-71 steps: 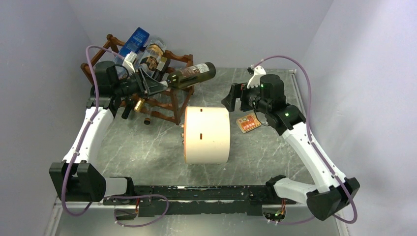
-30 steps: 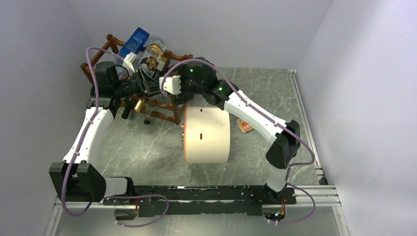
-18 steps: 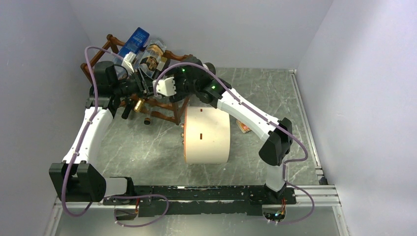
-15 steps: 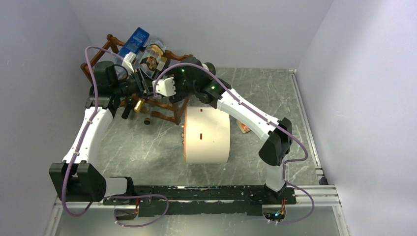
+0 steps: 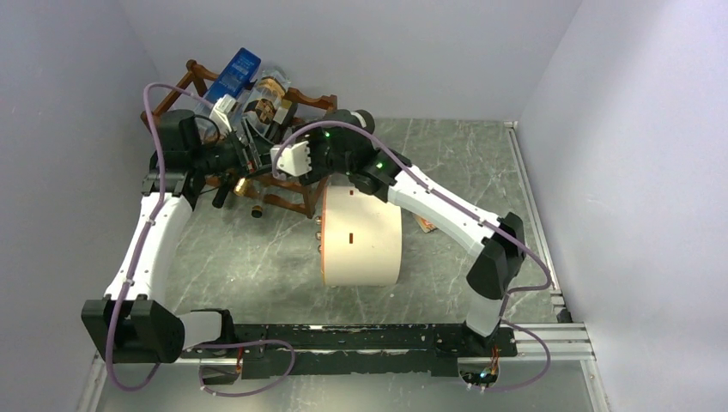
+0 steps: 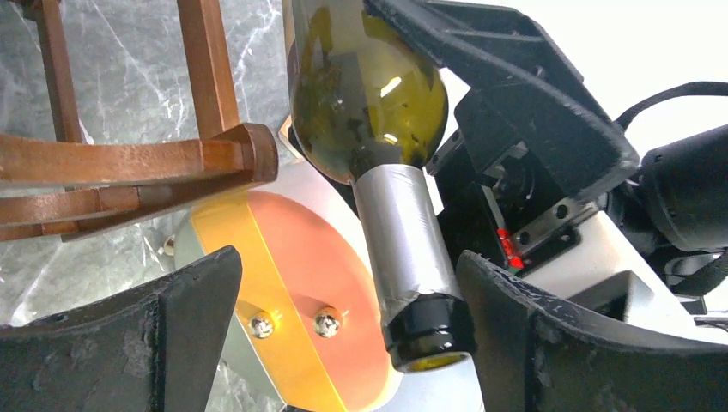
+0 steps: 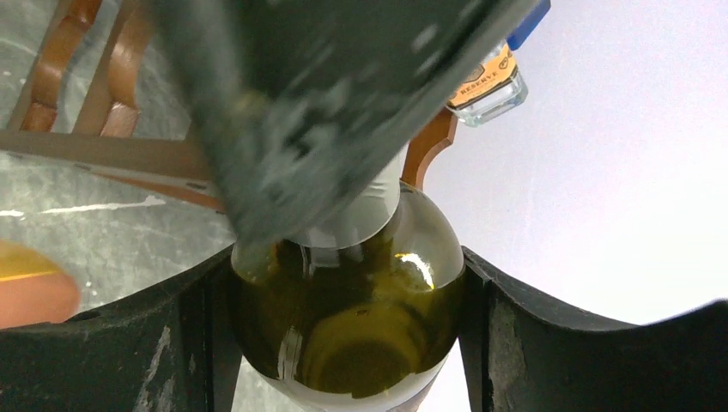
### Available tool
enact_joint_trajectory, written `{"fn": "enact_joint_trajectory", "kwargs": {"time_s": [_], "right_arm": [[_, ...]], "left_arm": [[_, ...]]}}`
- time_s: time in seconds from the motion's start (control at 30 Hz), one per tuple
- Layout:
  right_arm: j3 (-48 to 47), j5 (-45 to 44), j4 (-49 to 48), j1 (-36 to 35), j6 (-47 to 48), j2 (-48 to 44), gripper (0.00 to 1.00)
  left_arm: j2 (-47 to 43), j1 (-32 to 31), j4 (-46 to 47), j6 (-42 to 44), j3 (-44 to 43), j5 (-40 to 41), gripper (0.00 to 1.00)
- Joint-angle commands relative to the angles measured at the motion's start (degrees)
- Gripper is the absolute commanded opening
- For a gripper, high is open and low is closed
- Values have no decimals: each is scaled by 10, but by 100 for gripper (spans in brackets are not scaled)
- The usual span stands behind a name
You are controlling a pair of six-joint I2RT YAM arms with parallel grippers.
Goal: Take the wine bottle off the wine rack
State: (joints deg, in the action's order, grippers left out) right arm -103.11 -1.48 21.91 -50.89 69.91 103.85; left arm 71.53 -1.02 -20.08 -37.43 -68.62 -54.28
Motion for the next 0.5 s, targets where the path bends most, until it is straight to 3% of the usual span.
{"fn": "enact_joint_trajectory", "kwargs": {"time_s": [0.0,0.33,0.47], "right_arm": [[43,-26,-70,-10,22,-56,0],[142,-26,-140,5,-50,-143,0],[197,-30,-204,50,-153,-197,0]], "left_arm": [[-44,-2,-50,24,-42,23,99],[-96,1,-159,69,-117,156,99],[-120,1,-195,85,-126,210,99]]}}
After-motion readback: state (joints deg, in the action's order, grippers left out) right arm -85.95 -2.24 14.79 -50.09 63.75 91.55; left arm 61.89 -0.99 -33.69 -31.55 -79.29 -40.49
